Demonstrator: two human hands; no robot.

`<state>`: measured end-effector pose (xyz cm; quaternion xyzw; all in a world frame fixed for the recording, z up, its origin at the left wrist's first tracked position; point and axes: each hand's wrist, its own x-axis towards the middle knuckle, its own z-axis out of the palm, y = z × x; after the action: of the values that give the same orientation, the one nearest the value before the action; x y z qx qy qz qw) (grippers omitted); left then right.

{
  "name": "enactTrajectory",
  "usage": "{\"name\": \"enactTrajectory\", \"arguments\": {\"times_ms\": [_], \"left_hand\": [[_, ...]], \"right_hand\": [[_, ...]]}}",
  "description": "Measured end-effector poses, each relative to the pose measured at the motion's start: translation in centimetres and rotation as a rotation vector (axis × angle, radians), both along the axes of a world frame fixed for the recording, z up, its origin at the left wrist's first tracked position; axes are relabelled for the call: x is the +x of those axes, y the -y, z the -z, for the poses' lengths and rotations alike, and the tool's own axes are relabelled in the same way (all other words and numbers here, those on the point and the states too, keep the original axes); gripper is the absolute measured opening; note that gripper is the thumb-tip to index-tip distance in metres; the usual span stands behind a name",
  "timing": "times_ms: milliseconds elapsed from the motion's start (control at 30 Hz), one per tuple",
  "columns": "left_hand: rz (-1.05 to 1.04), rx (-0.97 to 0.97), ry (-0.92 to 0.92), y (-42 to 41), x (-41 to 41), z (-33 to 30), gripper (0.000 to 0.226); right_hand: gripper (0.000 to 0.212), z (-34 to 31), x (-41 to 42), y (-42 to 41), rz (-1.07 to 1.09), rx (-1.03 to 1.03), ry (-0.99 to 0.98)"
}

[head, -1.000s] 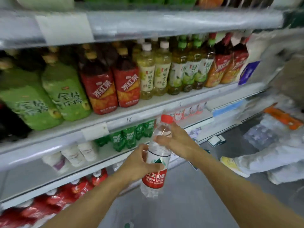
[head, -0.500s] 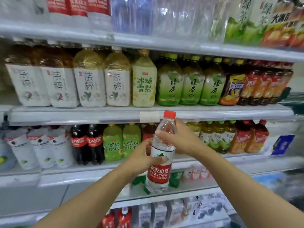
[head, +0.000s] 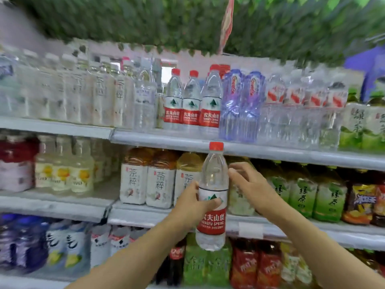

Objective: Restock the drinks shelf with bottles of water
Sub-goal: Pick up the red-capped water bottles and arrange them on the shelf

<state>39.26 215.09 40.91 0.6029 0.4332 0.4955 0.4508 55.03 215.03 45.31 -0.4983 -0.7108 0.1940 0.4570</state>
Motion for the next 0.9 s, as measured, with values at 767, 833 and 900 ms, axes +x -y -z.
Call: {"name": "enactTrajectory", "arguments": {"times_ms": [767, 833, 900], "left_hand": [[0.038, 0.238, 0.001, -12.2, -10.7, -20.4, 0.029], [0.02, 0.246, 0.01, -13.7, -9.7, -21.1, 0.03], [0.007, 0.255, 0.019, -15.0, -8.7, -21.5, 0.026]], "right_hand": [[0.059, -6.4, -11.8, -8.7, 0.412, 0.152, 0.307], [0.06, -6.5, -11.7, -9.2, 0.423, 0.17, 0.348], [0.062, -6.4, -11.4, -9.6, 0.423, 0.182, 0.365]]}}
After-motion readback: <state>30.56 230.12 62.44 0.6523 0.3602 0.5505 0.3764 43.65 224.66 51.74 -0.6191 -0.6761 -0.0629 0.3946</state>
